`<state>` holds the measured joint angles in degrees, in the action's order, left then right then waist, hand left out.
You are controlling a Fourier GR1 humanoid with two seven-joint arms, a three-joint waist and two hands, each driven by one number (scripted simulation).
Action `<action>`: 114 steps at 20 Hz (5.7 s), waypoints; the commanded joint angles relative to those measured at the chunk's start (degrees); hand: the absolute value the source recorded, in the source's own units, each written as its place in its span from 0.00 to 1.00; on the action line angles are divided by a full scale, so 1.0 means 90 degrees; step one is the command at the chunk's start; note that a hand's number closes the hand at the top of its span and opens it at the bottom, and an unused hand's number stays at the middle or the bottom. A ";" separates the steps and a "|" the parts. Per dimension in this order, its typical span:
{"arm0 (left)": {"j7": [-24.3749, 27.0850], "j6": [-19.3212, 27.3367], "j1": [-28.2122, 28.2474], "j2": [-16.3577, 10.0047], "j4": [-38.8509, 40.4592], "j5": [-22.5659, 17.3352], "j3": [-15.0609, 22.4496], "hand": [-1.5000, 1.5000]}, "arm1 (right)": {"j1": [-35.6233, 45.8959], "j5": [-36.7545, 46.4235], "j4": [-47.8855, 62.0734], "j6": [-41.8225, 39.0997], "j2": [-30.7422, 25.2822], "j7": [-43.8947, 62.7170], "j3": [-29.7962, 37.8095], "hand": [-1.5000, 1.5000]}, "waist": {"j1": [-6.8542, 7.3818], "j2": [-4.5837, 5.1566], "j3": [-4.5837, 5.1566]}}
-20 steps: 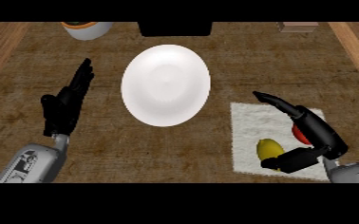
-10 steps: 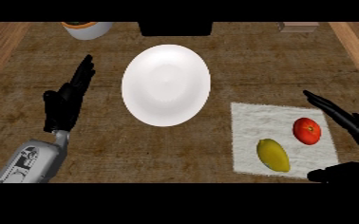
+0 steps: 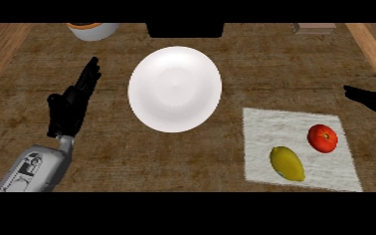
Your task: Pick the tomato from the placemat and place it in the plate
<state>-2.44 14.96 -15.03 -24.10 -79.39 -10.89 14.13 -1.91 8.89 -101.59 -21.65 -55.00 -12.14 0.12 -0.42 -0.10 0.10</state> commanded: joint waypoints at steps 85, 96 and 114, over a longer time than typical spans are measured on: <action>-0.0281 -0.1468 0.0251 0.1272 -0.0353 0.1600 -0.1471 0.50 | 0.4268 0.5059 0.1977 0.3327 0.6109 0.5908 -0.2597 1.00 | 0.0218 0.0032 -0.0009; -0.0109 -0.1607 -0.0152 0.1334 0.0079 0.1542 -0.1591 0.50 | 0.6324 0.4305 0.5980 0.4016 0.6111 0.5839 -0.2978 1.00 | 0.0372 0.0090 -0.0007; -0.0586 -0.1407 -0.0523 0.1615 0.0065 0.1743 -0.1449 0.50 | 0.6202 0.0495 0.6494 0.7301 0.6111 0.3860 -0.3185 0.00 | 0.0406 0.0103 -0.0021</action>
<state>-5.56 1.32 -18.64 -10.39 -78.83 4.63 1.20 52.75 17.94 -42.94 38.84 0.00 26.50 -31.05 4.07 0.93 -0.08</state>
